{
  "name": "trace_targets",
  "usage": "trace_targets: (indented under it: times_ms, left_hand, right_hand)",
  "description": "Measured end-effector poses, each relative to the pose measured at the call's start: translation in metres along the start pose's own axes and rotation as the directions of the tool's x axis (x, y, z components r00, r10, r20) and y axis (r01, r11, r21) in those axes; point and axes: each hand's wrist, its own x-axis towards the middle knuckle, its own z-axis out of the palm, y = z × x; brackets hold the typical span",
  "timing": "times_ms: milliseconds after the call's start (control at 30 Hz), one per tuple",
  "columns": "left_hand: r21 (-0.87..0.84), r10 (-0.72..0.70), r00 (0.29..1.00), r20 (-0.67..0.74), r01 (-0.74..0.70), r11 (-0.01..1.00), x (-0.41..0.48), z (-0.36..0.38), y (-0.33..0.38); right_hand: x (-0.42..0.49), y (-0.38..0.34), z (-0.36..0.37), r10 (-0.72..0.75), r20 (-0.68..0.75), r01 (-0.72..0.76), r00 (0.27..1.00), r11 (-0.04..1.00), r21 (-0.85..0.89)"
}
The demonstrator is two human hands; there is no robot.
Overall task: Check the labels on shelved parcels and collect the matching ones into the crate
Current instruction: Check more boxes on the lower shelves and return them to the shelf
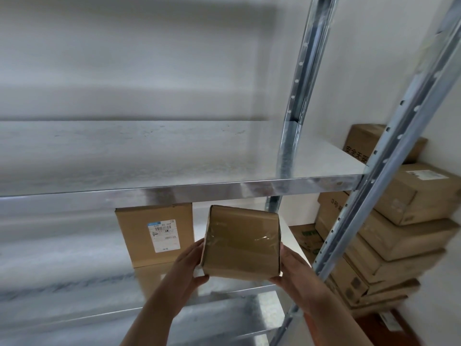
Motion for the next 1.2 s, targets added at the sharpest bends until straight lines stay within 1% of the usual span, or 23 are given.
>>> trace_targets:
  times_ms: [133,200,267,367,400,500,600,733,833,967,1067,1133,1200]
  left_hand:
    - [-0.038,0.036,0.998,0.049,-0.034,0.999,0.001,-0.008,-0.003]
    - [-0.021,0.037,0.996,0.078,-0.036,0.999,0.0,-0.014,-0.003]
    - [0.073,0.008,0.998,0.069,-0.013,0.997,0.002,-0.019,-0.003]
    - [0.275,-0.042,0.998,0.056,0.025,0.961,0.007,-0.016,0.0]
    - [0.294,-0.054,0.998,0.033,0.042,0.955,0.007,-0.013,0.003]
    - [0.268,-0.061,0.997,-0.052,0.073,0.961,0.006,-0.006,0.015]
    - [0.236,-0.019,0.997,-0.07,0.035,0.971,0.006,-0.002,0.014]
    - [0.134,0.07,0.99,-0.12,-0.054,0.99,0.006,0.01,0.008]
    - [-0.008,0.122,0.982,-0.141,-0.125,0.992,0.005,0.016,0.005]
    - [-0.035,0.184,0.968,-0.171,-0.192,0.981,0.005,0.02,0.004]
    - [-0.007,0.155,0.974,-0.163,-0.159,0.987,0.004,0.025,0.009]
    - [-0.01,0.08,0.988,-0.129,-0.082,0.997,0.002,0.026,0.013]
    - [-0.014,0.007,0.994,-0.113,-0.009,1.0,-0.001,0.028,0.017]
  right_hand:
    - [0.005,-0.005,-0.006,0.128,0.001,-0.127,0.992,0.985,-0.113]
    - [0.007,-0.005,-0.011,0.181,0.003,-0.181,0.983,0.981,-0.065]
    - [0.007,-0.005,-0.013,0.162,0.008,-0.162,0.987,0.987,-0.003]
    - [0.008,-0.004,-0.01,0.119,0.016,-0.119,0.993,0.992,0.051]
    - [0.008,-0.004,-0.009,0.11,0.011,-0.111,0.994,0.992,0.062]
    - [0.009,-0.003,-0.005,0.037,-0.01,-0.036,0.999,0.999,0.035]
    - [0.008,-0.009,0.004,-0.066,-0.042,0.069,0.997,0.994,0.087]
    - [0.009,-0.019,0.015,-0.131,-0.112,0.145,0.985,0.981,0.131]
    - [0.005,-0.025,0.016,-0.136,-0.106,0.149,0.985,0.982,0.117]
    - [0.006,-0.029,0.02,-0.121,-0.165,0.142,0.979,0.983,0.121]
    - [0.006,-0.028,0.024,-0.094,-0.161,0.123,0.982,0.976,0.179]
    - [0.007,-0.026,0.024,-0.091,-0.147,0.118,0.985,0.974,0.191]
    - [0.007,-0.026,0.025,-0.081,-0.124,0.1,0.989,0.983,0.154]
